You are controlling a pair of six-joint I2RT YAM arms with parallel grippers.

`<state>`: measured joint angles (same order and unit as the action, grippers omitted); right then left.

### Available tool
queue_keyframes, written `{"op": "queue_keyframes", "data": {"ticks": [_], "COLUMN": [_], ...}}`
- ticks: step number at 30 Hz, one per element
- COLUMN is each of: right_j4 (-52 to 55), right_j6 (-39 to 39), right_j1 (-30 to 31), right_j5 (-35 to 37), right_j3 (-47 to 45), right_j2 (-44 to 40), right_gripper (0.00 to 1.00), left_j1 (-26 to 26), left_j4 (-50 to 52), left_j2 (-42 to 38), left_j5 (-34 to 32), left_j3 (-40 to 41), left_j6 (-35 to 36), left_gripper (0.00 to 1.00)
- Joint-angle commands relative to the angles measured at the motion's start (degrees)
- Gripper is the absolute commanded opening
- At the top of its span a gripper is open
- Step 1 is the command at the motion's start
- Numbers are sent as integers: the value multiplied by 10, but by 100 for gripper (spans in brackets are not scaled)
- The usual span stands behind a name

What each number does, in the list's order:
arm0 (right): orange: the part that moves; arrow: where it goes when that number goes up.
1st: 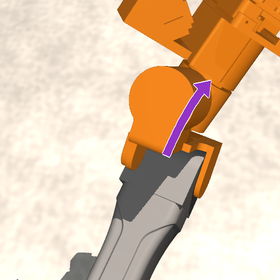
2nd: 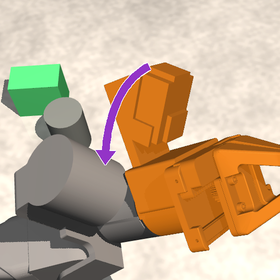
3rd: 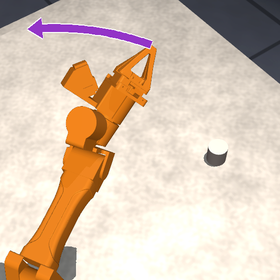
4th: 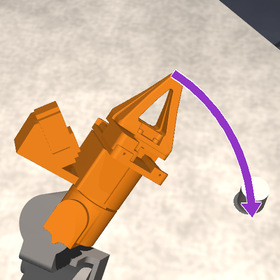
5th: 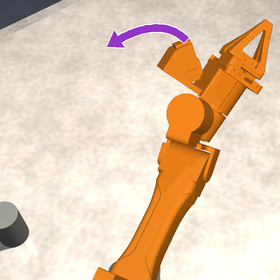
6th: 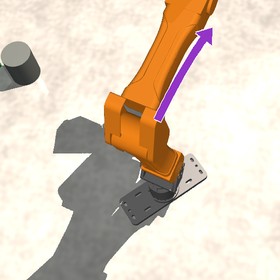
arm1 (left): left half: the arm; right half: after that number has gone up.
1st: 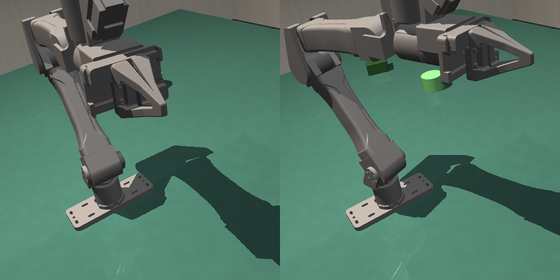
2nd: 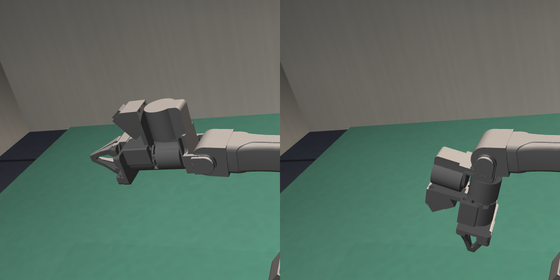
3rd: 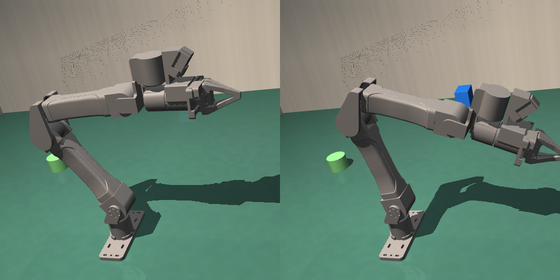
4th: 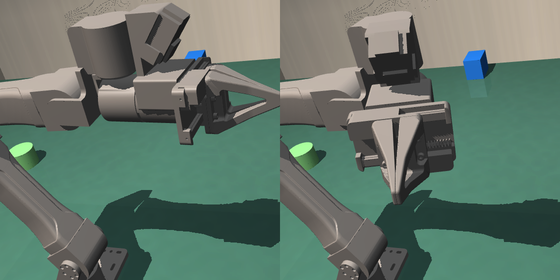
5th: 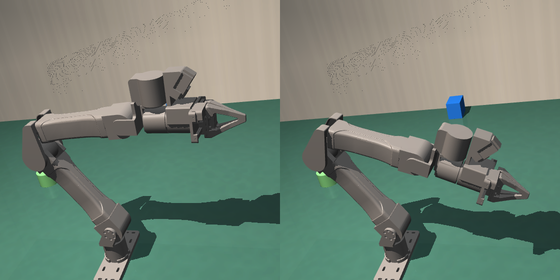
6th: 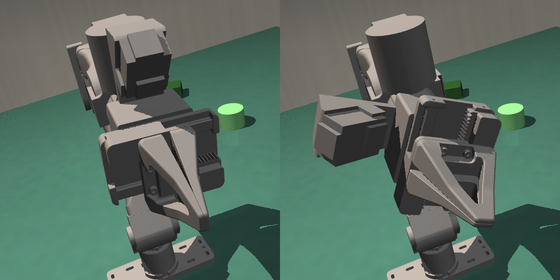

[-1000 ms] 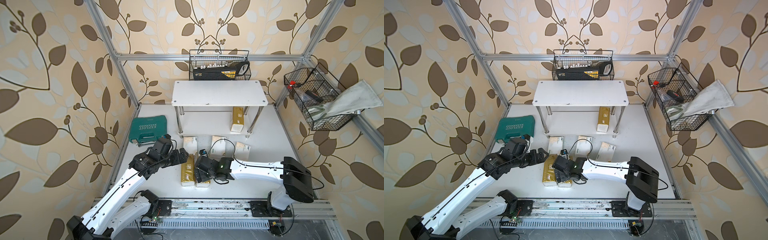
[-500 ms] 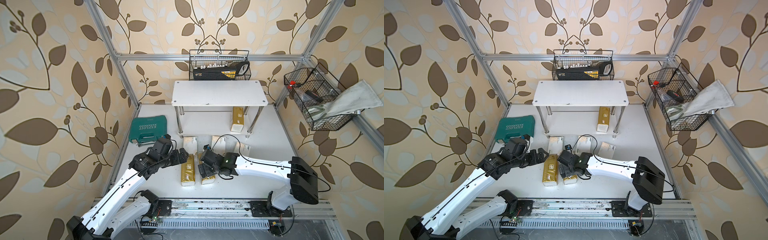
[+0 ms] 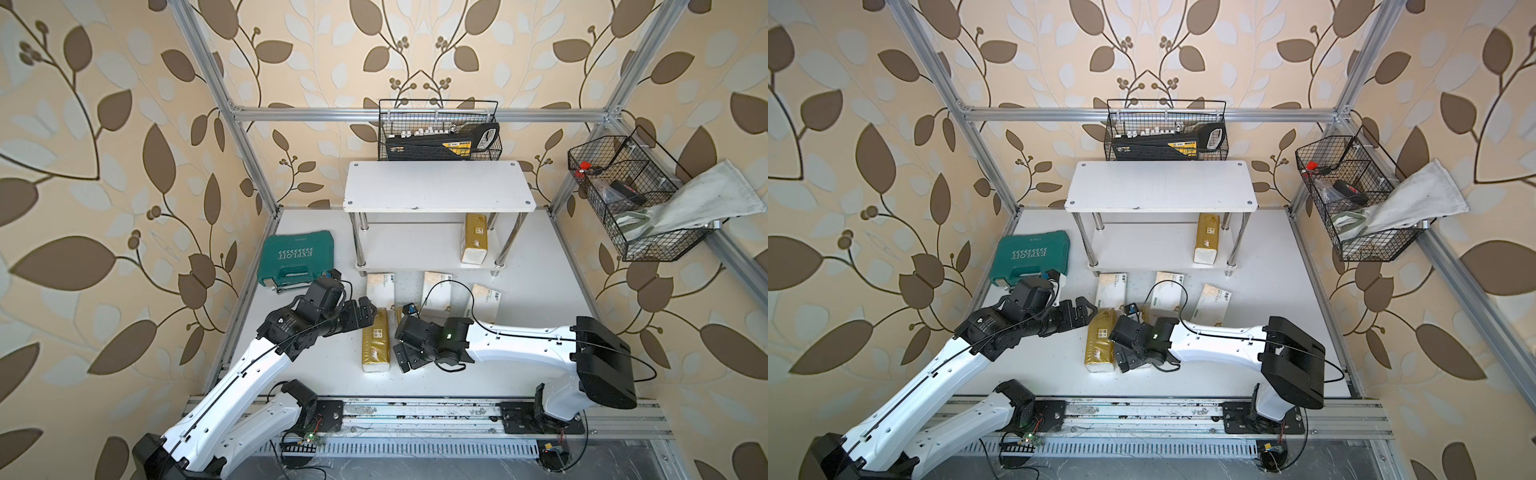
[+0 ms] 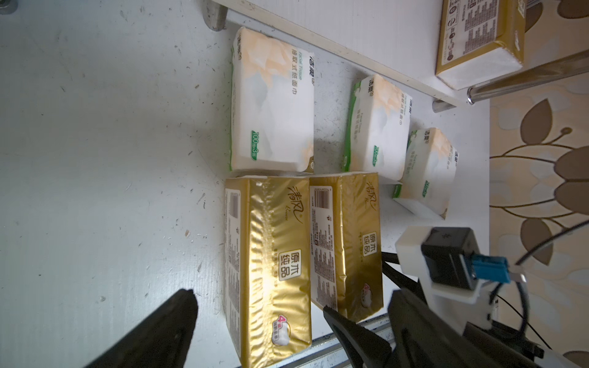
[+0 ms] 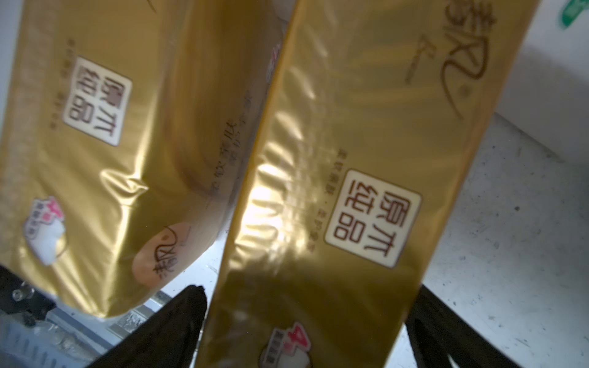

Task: Place the tissue boxes on the shelf by color
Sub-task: Pick up the box of tissues from the center of the board, then place a box of tissues on the shelf.

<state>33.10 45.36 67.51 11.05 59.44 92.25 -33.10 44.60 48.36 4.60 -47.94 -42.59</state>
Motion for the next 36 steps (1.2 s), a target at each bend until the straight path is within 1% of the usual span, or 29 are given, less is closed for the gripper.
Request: {"op": "queue_keyframes", "data": {"ticks": [1,3,8,10,12,15,17,23,27,31,36], "right_j4": [0,0,-7,-9,-13,-15,-8,27,31,29,15], "right_j6": [9,8,1,-4,-9,-15,-17,-24,-35,-61,-91], "right_j1": [3,3,3,3,3,3,3,-13,-60,-116,-176], "right_j5": [0,-2,-19,-29,-40,-51,-51,-35,-47,-54,-36], "right_j3": [-16,-17,-27,-37,-50,-71,-81,-87,-87,-77,-28], "right_j2": [12,13,-4,-27,-56,-115,-154,-246,-280,-287,-233], "right_gripper": [99,98,81,73,67,63,62,62,62,62,62], "left_j1": [-5,-4,-5,-5,-4,-5,-5,-4,-5,-5,-4], "left_j4": [-6,-7,-7,-9,-10,-12,-14,-20,-21,-20,-24], "left_j2": [-7,-7,-5,-4,-3,-2,-2,0,2,2,6], "left_j5": [-4,-4,-4,-3,-3,-2,-3,-1,0,-2,-1], "left_j3": [1,1,1,1,0,-1,0,-2,-3,-5,-6], "left_j6": [-8,-8,-8,-8,-7,-7,-7,-7,-4,-3,-1], "left_gripper": [99,99,99,99,99,99,99,99,99,99,99]}}
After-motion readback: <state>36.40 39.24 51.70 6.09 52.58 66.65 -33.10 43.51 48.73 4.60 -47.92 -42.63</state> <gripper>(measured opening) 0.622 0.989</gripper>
